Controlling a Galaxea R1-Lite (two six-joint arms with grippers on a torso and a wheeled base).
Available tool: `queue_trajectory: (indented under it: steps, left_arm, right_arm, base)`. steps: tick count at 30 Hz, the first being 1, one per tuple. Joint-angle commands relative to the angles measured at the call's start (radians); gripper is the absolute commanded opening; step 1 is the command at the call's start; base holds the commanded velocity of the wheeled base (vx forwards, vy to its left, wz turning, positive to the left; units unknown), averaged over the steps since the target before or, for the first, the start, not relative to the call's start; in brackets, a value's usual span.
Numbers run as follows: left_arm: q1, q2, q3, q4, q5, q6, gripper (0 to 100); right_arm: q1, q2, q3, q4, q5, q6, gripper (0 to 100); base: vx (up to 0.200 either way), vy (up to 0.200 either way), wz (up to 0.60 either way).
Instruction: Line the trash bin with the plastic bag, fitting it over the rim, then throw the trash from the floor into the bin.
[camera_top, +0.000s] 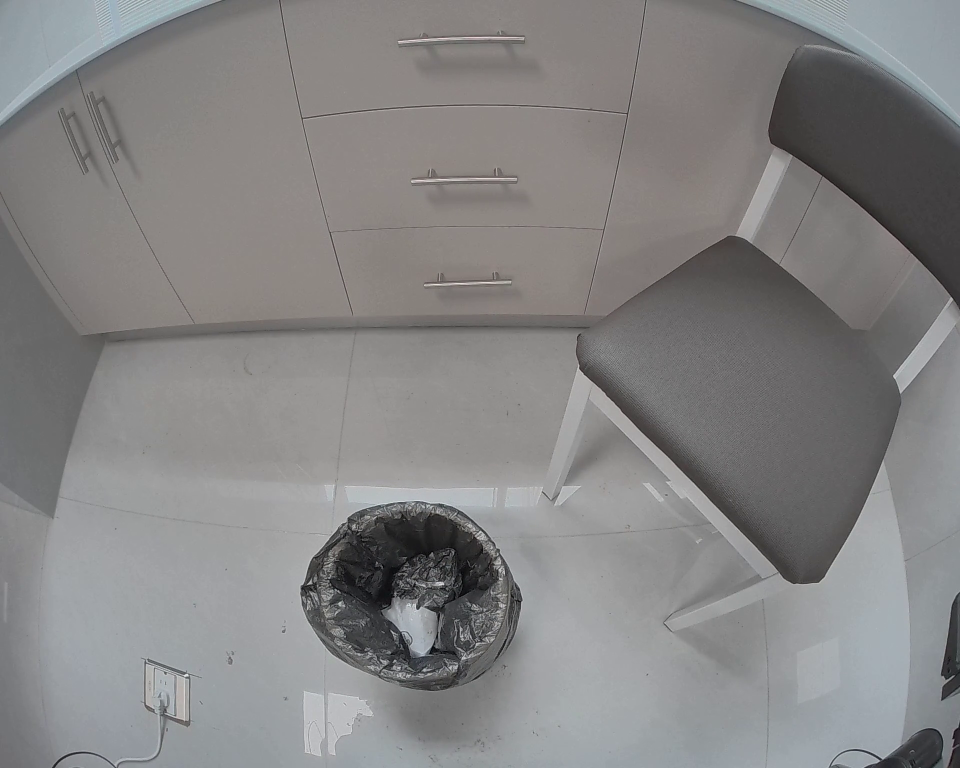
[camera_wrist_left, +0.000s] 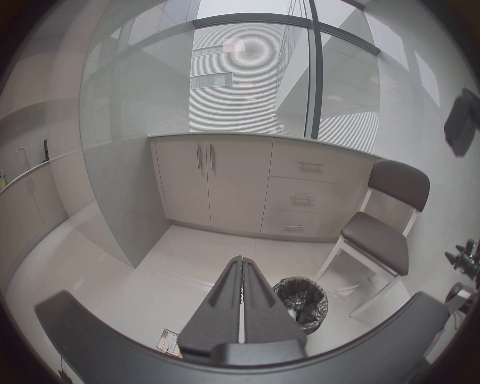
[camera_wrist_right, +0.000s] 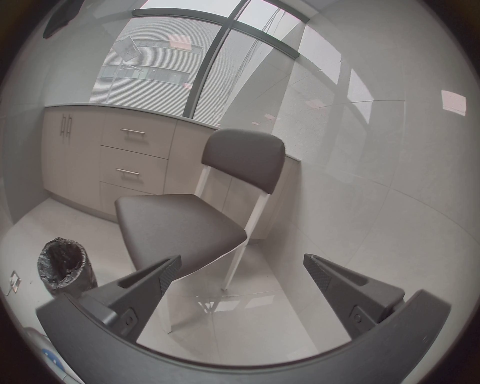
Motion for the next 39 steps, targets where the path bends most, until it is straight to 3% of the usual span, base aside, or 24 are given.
queue_trajectory:
  steps: [1,7,10,15,25,30,32,34,35,36,39]
  left_arm:
    - [0.052,-0.178,0.61,-0.44,-0.052,0.056,0]
    - [0.05,-0.178,0.615,-0.44,-0.092,0.064,0]
    - [0.05,-0.178,0.624,-0.429,-0.156,0.124,0]
    - [0.05,-0.176,0.624,-0.427,-0.155,0.11,0]
    - [0.052,-0.176,0.622,-0.429,-0.139,0.085,0]
    - [0.05,-0.178,0.624,-0.429,-0.139,0.085,0]
    - [0.05,-0.178,0.624,-0.429,-0.139,0.087,0]
    - [0.05,-0.176,0.624,-0.429,-0.139,0.085,0]
    - [0.052,-0.178,0.624,-0.429,-0.139,0.082,0]
    - [0.052,-0.178,0.624,-0.429,-0.139,0.082,0]
    - [0.05,-0.176,0.624,-0.429,-0.138,0.079,0]
  right_arm:
    - [-0.001,-0.012,0.034,0.12,0.213,0.073,100]
    - [-0.001,-0.012,0.034,0.12,0.215,0.076,100]
    - [-0.001,-0.012,0.034,0.122,0.225,0.073,100]
    - [-0.001,-0.012,0.034,0.124,0.279,0.079,100]
    - [-0.001,-0.012,0.034,0.124,0.267,0.083,100]
    - [-0.001,-0.012,0.034,0.124,0.164,0.1,100]
    - [-0.001,-0.012,0.034,0.122,0.156,0.128,100]
    - [0.001,-0.012,0.034,0.124,0.178,0.163,100]
    - [0.001,-0.012,0.034,0.125,0.23,0.174,100]
    - [0.001,-0.012,0.034,0.125,0.23,0.174,100]
    - [0.001,-0.012,0.03,0.136,0.316,0.215,100]
  base:
    - [0.0,0.0,0.0]
    - [0.0,0.0,0.0]
    - [0.0,0.0,0.0]
    - [0.0,0.0,0.0]
    - [0.0,0.0,0.0]
    - [0.0,0.0,0.0]
    - [0.0,0.0,0.0]
    - [0.0,0.0,0.0]
    - [0.0,0.0,0.0]
    - [0.0,0.0,0.0]
    - [0.0,0.0,0.0]
